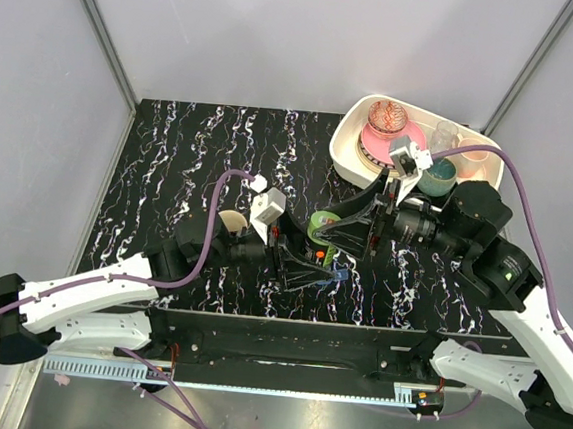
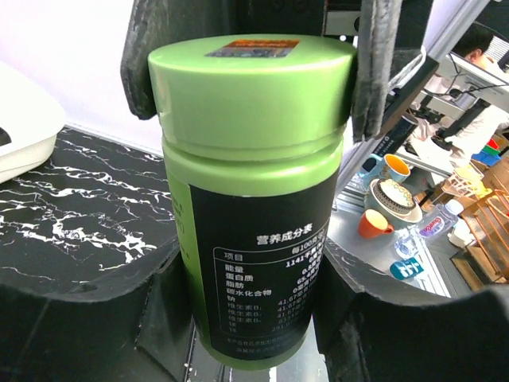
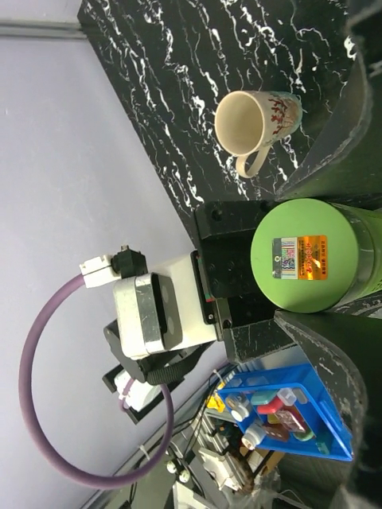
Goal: Sort the pills into containers
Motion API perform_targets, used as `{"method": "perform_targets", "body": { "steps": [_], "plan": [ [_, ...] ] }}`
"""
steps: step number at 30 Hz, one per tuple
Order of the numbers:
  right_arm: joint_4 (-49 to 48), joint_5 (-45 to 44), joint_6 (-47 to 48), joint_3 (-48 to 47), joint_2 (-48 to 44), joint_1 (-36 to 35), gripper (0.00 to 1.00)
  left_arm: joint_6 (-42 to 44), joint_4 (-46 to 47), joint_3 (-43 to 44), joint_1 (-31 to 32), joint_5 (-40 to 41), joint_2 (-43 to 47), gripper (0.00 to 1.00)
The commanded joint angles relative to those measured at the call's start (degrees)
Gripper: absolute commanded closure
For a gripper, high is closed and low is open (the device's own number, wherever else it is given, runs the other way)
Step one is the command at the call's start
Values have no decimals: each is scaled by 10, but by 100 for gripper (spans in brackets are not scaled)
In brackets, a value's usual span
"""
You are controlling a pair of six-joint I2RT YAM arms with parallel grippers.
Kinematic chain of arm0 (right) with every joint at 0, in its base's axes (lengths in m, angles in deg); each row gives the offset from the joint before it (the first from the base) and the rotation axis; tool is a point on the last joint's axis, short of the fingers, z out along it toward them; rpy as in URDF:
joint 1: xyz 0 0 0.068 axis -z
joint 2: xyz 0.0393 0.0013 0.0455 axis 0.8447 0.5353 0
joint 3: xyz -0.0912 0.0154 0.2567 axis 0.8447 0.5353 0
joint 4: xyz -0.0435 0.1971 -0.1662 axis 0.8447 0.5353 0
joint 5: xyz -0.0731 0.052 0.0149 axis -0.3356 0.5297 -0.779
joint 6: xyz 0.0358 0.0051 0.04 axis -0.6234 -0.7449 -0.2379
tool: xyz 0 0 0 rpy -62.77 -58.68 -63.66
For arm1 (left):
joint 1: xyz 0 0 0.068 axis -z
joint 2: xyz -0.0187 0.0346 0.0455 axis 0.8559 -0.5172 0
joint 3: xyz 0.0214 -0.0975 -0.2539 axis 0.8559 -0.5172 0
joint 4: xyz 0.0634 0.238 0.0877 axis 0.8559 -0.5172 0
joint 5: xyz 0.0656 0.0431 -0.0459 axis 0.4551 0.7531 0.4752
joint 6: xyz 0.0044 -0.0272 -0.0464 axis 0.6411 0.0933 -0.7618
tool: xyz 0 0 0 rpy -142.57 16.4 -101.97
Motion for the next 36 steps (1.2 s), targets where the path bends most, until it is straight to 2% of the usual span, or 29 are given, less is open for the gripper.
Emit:
{"method": "perform_targets", "body": {
  "steps": [1, 2, 6, 22, 36],
  "plan": [
    [-40, 57, -2, 3, -10, -6, 51, 14, 43, 2, 0, -30, 6, 100],
    [-39, 52, -5, 5, -10, -6, 39, 13, 44, 2, 0, -31, 7, 100],
    [-39, 23, -12, 14, -16, -6, 25, 14, 44, 4, 1, -36, 6, 100],
    [-24, -78, -18, 43, -50, -5, 24, 15, 55, -1, 3, -43, 16, 100],
    [-10, -87, -20, 72, -85, -6, 24, 12, 68, -15, 3, -31, 32, 100]
  ]
}}
